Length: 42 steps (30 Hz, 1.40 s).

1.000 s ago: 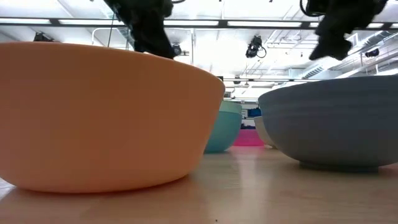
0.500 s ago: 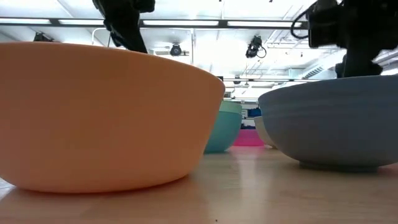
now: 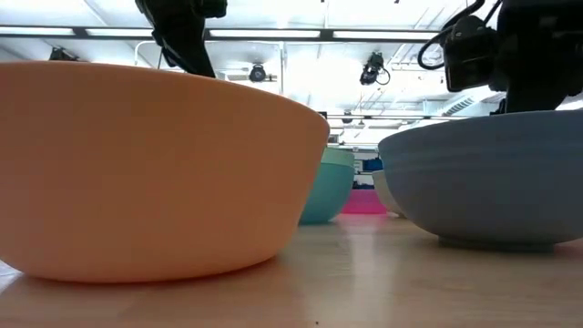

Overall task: Nest bowls inside each other
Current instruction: Stack the yellow bowl on top of the light green bowl

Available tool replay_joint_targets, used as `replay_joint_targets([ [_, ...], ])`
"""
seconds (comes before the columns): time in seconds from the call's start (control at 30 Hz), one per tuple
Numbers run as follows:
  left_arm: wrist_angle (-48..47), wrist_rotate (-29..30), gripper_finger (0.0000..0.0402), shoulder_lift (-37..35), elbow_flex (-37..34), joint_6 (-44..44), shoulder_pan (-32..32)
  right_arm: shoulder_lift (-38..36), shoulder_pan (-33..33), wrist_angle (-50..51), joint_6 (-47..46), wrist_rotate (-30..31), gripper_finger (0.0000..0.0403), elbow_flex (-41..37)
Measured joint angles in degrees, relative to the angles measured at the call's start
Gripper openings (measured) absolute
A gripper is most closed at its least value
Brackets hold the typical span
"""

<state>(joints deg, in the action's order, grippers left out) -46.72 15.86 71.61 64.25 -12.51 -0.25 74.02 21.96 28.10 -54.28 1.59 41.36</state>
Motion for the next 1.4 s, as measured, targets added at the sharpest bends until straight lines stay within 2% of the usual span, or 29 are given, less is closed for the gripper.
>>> replay_joint_targets([
  [0.37, 0.0, 0.4, 0.0122, 0.0, 0.0, -1.2, -0.3, 6.3, -0.3, -2.2, 1.2, -3.1, 0.0095, 0.0],
  [0.6, 0.0, 0.4, 0.0122, 0.0, 0.0, -1.2, -0.3, 5.5, -0.3, -5.7, 3.7, -2.8, 0.0008, 0.0],
  [0.83, 0.1, 0.7, 0.0122, 0.0, 0.0, -1.2, -0.3, 2.1, -2.5, -10.9, 6.2, 1.5, 0.0002, 0.0],
  [1.0, 0.2, 0.8, 0.0122, 0.0, 0.0, -1.2, -0.3, 1.4, -9.2, -21.3, 12.9, 6.7, 0.0001, 0.0],
  [1.07, 0.2, 0.8, 0.0122, 0.0, 0.0, -1.2, -0.3, 1.4, -12.5, -24.6, 16.6, 7.0, 0.0001, 0.7],
  [1.23, 0.2, 0.8, 0.0122, 0.0, 0.0, -1.2, -0.3, 2.8, -19.7, -24.0, 26.6, 6.8, 0.0000, 7.8],
  [1.4, 0.0, 0.8, 0.0122, 0.0, 0.0, -1.1, -0.3, 6.5, -24.6, -18.9, 35.2, 4.7, 0.0000, 16.3],
])
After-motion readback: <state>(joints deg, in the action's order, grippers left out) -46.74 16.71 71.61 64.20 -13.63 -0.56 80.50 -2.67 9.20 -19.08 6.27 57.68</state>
